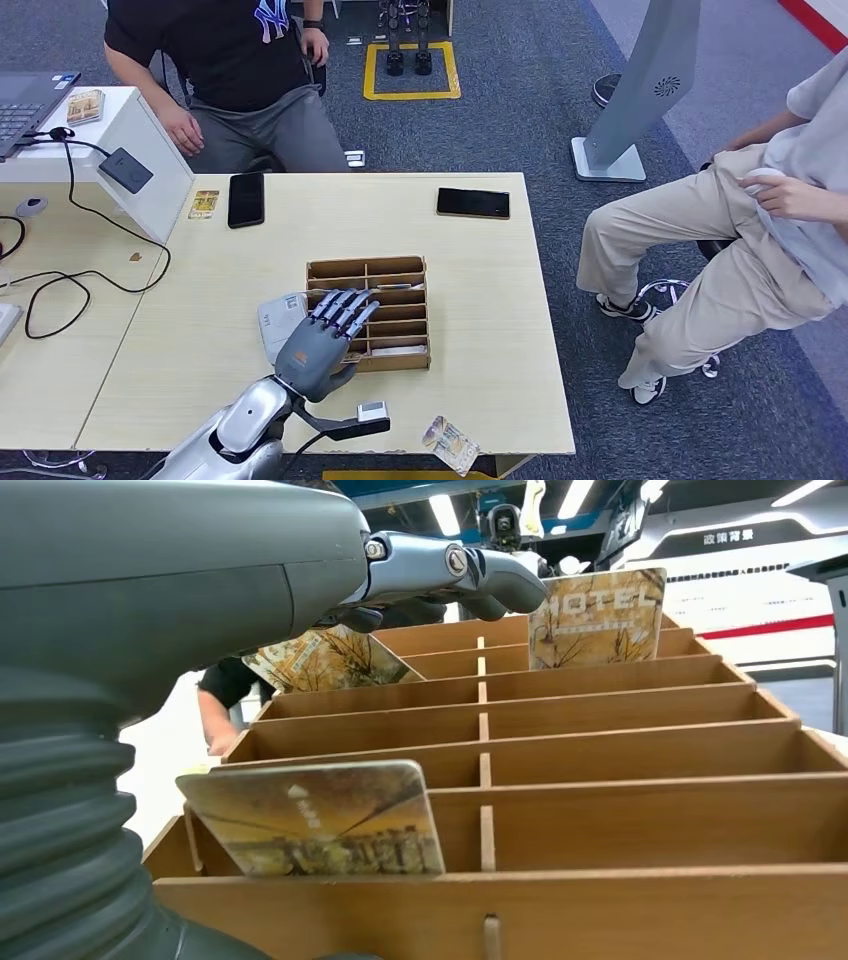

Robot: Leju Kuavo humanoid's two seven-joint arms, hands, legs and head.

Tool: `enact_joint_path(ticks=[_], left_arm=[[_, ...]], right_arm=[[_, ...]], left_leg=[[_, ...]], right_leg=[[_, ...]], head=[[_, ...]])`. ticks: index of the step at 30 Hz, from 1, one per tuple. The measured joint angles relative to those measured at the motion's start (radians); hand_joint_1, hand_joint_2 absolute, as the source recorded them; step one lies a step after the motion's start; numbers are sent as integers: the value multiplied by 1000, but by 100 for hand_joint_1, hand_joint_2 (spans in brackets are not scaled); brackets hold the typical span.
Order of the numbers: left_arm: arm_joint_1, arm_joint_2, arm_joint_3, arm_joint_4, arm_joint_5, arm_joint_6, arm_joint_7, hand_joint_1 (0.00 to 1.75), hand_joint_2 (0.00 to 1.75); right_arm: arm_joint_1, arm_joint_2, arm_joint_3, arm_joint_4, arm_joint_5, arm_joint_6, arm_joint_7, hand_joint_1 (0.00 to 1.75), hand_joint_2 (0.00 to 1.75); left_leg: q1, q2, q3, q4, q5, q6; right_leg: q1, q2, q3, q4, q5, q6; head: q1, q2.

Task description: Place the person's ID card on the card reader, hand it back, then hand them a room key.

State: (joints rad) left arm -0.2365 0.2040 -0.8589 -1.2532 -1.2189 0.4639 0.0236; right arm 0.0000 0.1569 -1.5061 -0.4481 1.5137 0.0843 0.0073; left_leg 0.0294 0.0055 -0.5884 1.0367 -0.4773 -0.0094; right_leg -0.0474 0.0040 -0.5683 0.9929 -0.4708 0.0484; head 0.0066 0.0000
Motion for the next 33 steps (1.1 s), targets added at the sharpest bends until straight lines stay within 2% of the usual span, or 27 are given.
enact_joint_path(ticks=[19, 33], left_arm=[[14, -10, 13, 2, -21, 25, 1, 0, 175], [37, -44, 57, 6, -3, 13, 51, 0, 175]], right_arm=[[2, 19, 0, -40, 0, 20, 0, 0, 175], [2, 43, 0, -73, 0, 33, 5, 0, 175]], left_leg=[[0, 0, 0, 0, 0, 0], [0, 0, 0, 0, 0, 0]], right_leg=[[0, 0, 0, 0, 0, 0], [0, 0, 0, 0, 0, 0]], head=[[0, 0], [0, 0]])
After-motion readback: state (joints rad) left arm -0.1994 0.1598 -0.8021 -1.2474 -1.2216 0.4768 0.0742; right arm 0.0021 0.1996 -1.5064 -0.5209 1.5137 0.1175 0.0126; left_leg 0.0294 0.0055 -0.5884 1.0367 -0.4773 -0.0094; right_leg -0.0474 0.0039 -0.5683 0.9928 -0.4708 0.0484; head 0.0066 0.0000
